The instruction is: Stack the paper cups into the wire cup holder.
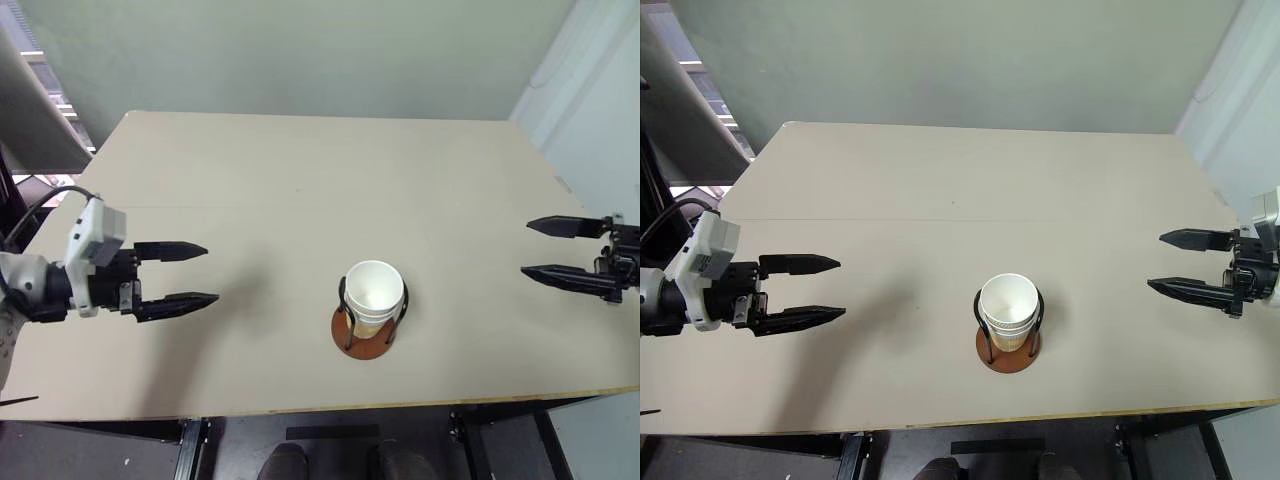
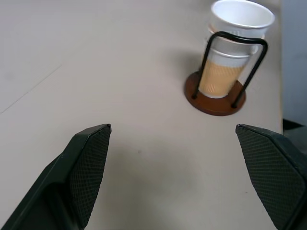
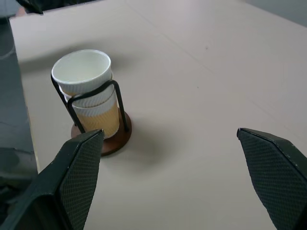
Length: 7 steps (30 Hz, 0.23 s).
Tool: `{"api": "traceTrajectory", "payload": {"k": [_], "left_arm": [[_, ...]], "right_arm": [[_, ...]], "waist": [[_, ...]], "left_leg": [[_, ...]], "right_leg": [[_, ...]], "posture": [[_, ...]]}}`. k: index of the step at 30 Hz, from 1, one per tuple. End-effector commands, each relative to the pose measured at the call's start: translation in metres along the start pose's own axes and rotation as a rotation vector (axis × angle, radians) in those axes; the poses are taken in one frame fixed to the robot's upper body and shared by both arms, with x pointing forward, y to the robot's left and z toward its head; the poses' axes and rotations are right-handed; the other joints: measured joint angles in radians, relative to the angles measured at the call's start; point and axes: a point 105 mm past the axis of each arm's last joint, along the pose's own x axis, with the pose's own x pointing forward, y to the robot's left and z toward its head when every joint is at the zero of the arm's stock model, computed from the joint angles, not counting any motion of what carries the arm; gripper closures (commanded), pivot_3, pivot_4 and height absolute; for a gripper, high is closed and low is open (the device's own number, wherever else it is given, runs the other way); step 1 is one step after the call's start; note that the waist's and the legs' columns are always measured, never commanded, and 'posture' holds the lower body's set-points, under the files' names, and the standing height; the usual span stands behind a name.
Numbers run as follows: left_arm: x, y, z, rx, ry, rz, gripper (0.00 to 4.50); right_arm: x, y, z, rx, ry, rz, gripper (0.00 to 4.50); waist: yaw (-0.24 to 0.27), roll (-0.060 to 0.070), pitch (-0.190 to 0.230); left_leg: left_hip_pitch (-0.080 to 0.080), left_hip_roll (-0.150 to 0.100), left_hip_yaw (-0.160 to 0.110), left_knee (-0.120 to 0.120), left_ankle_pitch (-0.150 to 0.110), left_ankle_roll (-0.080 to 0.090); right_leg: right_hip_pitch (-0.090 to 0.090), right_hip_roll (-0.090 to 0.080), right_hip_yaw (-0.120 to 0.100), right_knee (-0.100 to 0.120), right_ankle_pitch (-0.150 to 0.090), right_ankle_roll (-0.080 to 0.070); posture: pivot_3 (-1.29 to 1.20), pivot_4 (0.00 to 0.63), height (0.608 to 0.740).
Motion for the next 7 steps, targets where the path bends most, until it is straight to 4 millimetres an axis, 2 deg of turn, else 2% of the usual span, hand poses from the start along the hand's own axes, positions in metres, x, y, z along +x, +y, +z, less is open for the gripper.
{"api": "traceTrajectory", "payload": {"k": [1, 7], "left_arm": [[-0.0037, -0.0043, 0.0133, 0.034, -0.035, 0.011, 0.05], [-0.001, -0.0071, 0.0119, 0.029, -0.031, 0.015, 0.05]], "right_arm": [[-0.0013, -0.0019, 0.0048, -0.026, -0.003, 0.011, 0.0], [0.0036, -0.0031, 0.0039, -0.023, -0.001, 0.026, 0.0]], "waist": [[0.0, 0.0, 0.0], [-0.001, 0.0, 0.0]], "left_leg": [[0.0, 0.0, 0.0, 0.0, 0.0, 0.0], [0.0, 0.0, 0.0, 0.0, 0.0, 0.0]], "right_leg": [[0.0, 0.0, 0.0, 0.0, 0.0, 0.0], [0.0, 0.0, 0.0, 0.001, 0.0, -0.001]], "posture": [[0.0, 0.15, 0.74], [0.0, 0.15, 0.74]]}}
